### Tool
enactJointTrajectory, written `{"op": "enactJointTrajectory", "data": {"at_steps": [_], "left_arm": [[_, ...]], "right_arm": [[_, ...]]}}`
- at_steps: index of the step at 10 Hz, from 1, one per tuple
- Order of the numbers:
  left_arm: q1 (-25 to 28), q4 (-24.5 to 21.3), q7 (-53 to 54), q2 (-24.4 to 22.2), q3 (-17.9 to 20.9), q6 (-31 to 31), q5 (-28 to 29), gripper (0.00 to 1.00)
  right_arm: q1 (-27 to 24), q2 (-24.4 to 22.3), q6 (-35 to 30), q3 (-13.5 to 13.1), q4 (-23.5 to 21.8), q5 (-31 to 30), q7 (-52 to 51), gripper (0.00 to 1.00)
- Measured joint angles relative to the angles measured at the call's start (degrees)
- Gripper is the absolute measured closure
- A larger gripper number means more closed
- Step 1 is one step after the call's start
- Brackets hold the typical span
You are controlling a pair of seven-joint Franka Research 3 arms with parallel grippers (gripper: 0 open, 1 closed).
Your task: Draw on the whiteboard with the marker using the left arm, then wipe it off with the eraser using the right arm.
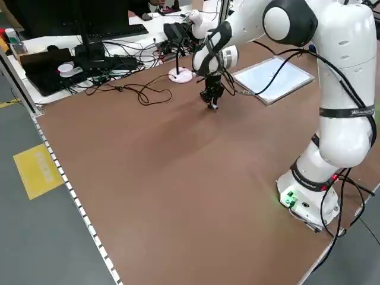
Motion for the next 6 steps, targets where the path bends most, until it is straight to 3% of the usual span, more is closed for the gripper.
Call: {"op": "enactJointTrajectory", "data": {"at_steps": [4, 6], "left_arm": [[-0.1, 0.2, 0.0, 0.0, -0.1, 0.1, 0.0, 0.48], [-0.1, 0.4, 0.0, 0.0, -0.2, 0.1, 0.0, 0.32]], "right_arm": [[0.0, 0.1, 1.3, 0.0, 0.0, 0.0, 0.0, 0.0], [0.0, 0.6, 2.1, 0.0, -0.1, 0.0, 0.0, 0.0]]}}
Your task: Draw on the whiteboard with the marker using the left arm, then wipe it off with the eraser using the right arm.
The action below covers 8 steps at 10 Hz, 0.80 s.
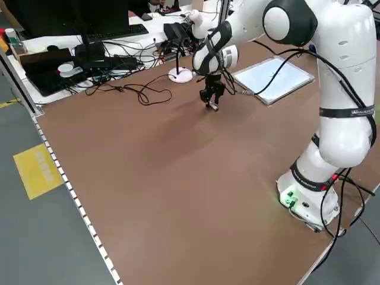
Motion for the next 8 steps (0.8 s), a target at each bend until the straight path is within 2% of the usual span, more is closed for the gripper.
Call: {"op": "enactJointTrajectory", "data": {"at_steps": [1, 2, 3, 5, 8], "left_arm": [[0.0, 0.4, 0.0, 0.0, -0.1, 0.0, 0.0, 0.25], [0.0, 1.4, 0.0, 0.0, -0.2, 0.0, 0.0, 0.11], [0.1, 2.9, 0.1, -0.2, -0.6, -0.3, 0.1, 0.03], [0.2, 8.0, 0.1, -0.9, -2.3, -4.3, 0.1, 0.0], [0.1, 18.9, 0.1, -2.6, -5.4, -16.5, 0.1, 0.0]], "right_arm": [[0.0, 0.2, 0.2, 0.0, 0.0, 0.0, 0.0, 0.0], [0.0, 0.4, 0.3, 0.1, 0.0, 0.0, -0.1, 0.0], [0.0, 0.5, 0.4, 0.1, 0.0, 0.0, -0.3, 0.0], [0.0, 0.5, 0.4, 0.1, -0.1, 0.0, -0.7, 0.01], [0.0, 0.6, 0.4, 0.1, -0.2, 0.0, -1.1, 0.01]]}}
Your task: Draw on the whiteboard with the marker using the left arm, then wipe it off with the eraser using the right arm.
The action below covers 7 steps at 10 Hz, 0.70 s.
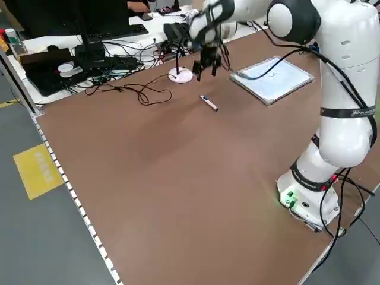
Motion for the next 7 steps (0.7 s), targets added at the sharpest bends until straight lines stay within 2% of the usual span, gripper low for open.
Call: {"op": "enactJointTrajectory", "data": {"at_steps": [3, 6, 7], "left_arm": [[0.0, 8.1, 0.0, -2.7, -1.0, -8.1, 0.0, 0.0], [0.3, 10.9, 0.0, -7.2, -1.0, -10.9, -0.1, 0.0], [0.2, 11.2, 0.0, -8.9, -1.1, -11.7, -0.6, 0.0]], "right_arm": [[0.0, 0.0, 0.0, 0.0, -0.4, 0.0, -0.3, 0.01], [0.0, 0.0, 0.0, 0.0, -0.9, 0.0, -0.5, 0.04], [0.0, 0.0, 0.0, 0.0, -1.0, 0.0, -0.6, 0.1]]}}
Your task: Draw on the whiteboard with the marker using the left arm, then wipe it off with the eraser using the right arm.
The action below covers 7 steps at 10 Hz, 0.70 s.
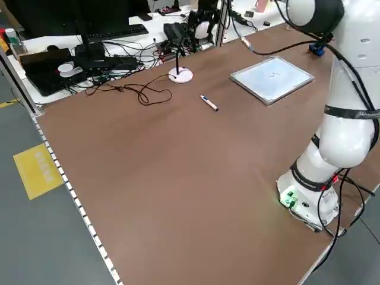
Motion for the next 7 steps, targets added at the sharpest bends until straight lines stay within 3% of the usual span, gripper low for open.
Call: {"op": "enactJointTrajectory", "data": {"at_steps": [1, 3, 7], "left_arm": [[0.0, 0.1, 0.2, -1.8, 0.0, -1.1, -0.8, 0.0], [0.0, 0.2, 1.2, -5.0, 0.0, -3.5, -3.2, 0.0], [1.3, 0.2, 8.8, -10.0, 1.4, -8.2, -8.1, 0.0]], "right_arm": [[0.0, 0.0, 0.0, 0.0, 0.0, 0.0, -0.1, 0.26], [0.0, 0.0, 0.0, 0.0, -0.1, 0.0, -0.1, 0.44], [0.0, 0.0, 0.0, 0.1, -0.1, 0.0, -0.1, 0.44]]}}
